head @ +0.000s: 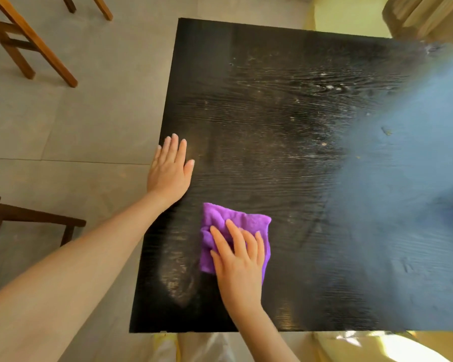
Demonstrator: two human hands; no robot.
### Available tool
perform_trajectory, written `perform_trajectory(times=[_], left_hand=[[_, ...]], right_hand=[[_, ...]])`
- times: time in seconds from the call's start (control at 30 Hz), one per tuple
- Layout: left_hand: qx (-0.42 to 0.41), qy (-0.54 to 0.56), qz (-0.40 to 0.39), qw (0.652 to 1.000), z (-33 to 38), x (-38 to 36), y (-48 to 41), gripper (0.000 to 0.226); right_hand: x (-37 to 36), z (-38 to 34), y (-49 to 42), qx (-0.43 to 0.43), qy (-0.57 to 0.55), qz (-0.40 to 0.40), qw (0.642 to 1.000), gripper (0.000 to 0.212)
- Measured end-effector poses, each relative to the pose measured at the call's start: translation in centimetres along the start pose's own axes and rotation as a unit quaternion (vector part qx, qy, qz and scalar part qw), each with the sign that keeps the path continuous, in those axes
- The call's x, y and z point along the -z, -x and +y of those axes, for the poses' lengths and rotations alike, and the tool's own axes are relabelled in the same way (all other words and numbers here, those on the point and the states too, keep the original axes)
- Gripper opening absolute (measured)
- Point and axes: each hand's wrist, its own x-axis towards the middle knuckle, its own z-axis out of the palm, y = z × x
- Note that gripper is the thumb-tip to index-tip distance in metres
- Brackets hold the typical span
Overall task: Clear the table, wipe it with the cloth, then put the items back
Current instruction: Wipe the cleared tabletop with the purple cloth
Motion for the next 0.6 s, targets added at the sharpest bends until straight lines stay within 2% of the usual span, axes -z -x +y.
perform_trajectory(times=[0.2,0.3,0.6], left_hand=[[-0.055,0.007,0.002,0.998,-1.3,-1.0,7.8,0.068],[-0.057,-0.008,0.016,0.998,-1.5,-1.7,11.1,0.064],[-0.049,-0.02,0.024,0.998,-1.2,-2.3,12.4,0.062]], right_hand=[[0.6,0.2,-2.8,0.016,0.022,-0.057,0.998,0.044],[0.6,0.0,-7.2,0.025,0.017,-0.061,0.998,0.045],[-1.7,-1.2,-22.8,0.086,0.015,-0.094,0.992,0.04]])
